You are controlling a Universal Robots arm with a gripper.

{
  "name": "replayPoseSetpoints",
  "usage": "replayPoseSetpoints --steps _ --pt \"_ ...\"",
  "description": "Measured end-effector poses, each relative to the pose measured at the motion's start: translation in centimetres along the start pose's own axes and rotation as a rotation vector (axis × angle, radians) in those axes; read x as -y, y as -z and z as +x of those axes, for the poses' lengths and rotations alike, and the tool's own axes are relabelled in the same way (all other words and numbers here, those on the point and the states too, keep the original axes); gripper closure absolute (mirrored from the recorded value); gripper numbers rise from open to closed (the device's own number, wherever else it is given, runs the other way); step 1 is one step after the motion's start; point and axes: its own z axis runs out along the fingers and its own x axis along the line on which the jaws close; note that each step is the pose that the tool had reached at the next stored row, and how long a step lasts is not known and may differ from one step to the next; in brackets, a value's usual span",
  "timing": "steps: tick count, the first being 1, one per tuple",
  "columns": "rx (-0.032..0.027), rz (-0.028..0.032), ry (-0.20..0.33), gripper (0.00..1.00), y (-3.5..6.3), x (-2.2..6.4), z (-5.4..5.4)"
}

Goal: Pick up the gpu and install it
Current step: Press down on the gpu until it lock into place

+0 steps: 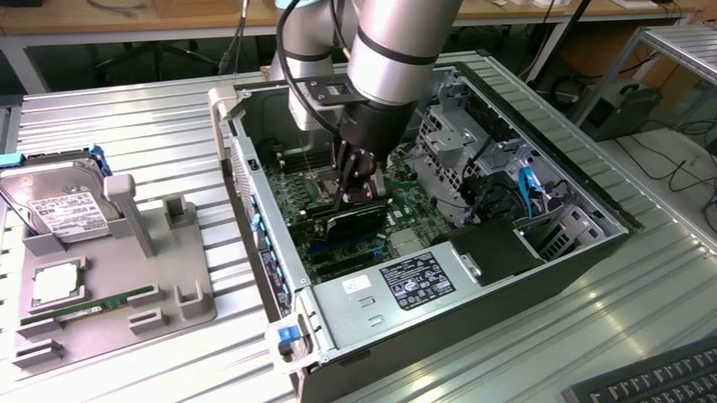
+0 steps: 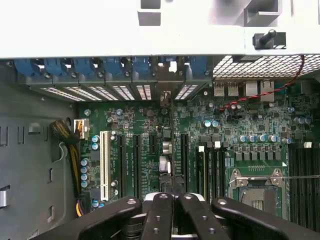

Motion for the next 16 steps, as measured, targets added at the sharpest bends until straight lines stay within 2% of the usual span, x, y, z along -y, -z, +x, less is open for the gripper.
replayPoseSetpoints --steps 6,7,9,12,15,16 --pt "0.0000 0.0000 0.000 0.89 0.01 0.00 0.0" --pt "-0.0004 0.0022 0.000 0.89 -0.04 -0.02 -0.1" --pt "0.0000 0.0128 0.000 0.89 -0.19 -0.49 -0.1" --pt "0.0002 0.0230 0.001 0.89 -0.50 -1.05 -0.2" --pt "0.0000 0.0315 0.003 0.89 -0.80 -1.18 -0.4" --pt "-0.0001 0.0360 0.007 0.89 -1.00 -1.17 -0.5"
